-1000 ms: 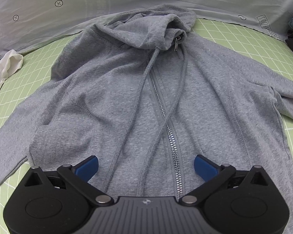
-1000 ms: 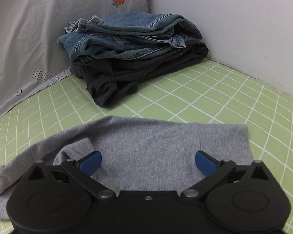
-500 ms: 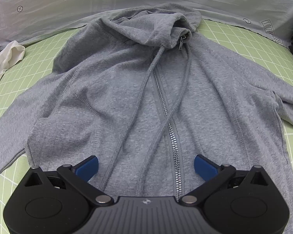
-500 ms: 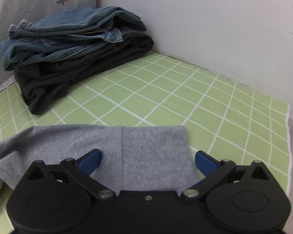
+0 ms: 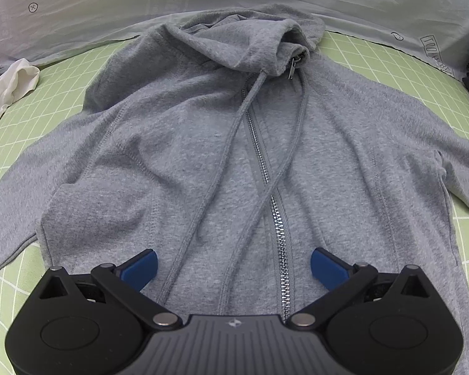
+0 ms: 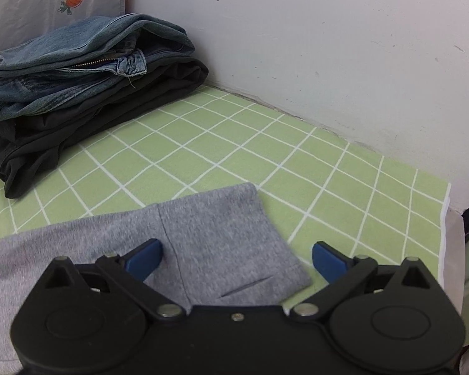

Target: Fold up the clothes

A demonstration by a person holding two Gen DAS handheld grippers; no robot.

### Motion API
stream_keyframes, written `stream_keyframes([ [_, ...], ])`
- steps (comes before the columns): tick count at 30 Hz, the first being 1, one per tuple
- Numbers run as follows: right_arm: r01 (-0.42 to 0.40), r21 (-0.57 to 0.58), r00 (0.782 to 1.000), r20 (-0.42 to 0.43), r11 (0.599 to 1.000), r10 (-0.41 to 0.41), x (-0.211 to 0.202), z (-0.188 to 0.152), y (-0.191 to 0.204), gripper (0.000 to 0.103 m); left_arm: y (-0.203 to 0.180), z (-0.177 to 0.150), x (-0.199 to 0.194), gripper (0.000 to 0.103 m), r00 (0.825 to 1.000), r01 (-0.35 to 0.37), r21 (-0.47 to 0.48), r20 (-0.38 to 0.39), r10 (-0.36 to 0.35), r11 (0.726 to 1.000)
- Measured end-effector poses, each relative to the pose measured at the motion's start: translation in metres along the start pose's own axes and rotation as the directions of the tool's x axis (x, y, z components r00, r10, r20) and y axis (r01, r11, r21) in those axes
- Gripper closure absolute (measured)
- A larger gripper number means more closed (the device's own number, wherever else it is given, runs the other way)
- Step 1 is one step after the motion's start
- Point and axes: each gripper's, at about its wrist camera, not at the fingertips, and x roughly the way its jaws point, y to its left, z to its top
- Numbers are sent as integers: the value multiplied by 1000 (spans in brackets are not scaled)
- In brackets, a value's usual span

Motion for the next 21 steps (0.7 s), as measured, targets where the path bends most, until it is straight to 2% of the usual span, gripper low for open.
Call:
stream_keyframes([
  [8,30,-37,1000,-1,999,-30,8,12,-5,0,2,-1,0,0,1000,5,-9,0,-5,1000],
  [21,102,-189,994,57,977,-93,-13,-1,25,0,5,-2,-1,0,1000,18,-15,3,-18,1000],
])
